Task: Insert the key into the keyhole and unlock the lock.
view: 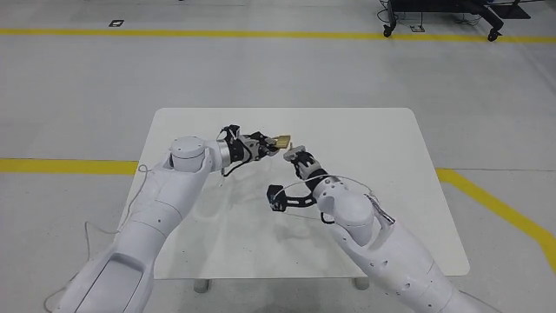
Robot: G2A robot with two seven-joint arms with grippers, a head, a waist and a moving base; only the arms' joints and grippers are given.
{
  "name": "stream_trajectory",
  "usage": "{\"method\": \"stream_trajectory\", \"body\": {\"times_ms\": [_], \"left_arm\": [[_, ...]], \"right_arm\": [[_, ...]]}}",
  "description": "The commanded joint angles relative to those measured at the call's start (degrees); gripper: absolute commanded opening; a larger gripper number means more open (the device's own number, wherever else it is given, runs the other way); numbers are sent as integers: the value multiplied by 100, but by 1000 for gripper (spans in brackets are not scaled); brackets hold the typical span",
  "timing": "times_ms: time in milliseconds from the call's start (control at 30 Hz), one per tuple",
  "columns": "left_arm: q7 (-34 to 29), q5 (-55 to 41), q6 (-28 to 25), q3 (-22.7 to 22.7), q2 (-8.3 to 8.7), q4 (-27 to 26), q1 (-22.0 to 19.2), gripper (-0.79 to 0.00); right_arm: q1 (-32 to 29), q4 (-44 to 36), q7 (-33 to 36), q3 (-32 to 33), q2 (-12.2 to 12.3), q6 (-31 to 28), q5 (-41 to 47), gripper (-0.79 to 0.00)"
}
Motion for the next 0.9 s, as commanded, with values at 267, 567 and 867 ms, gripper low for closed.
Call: {"method": "stream_trajectory", "body": {"times_ms": [267, 567, 867], "left_arm": [[-824, 214, -169, -189, 146, -196, 55, -785], [-1868, 630, -1241, -120, 233, -610, 190, -785], [-2202, 910, -1305, 55, 241, -571, 154, -785]], "right_arm": [[-1263, -577, -2837, 1400, 433, 1187, 195, -785], [-1335, -481, -2267, 1677, 457, 1035, 153, -785], [-793, -423, -627, 1075, 283, 211, -187, -785]]}}
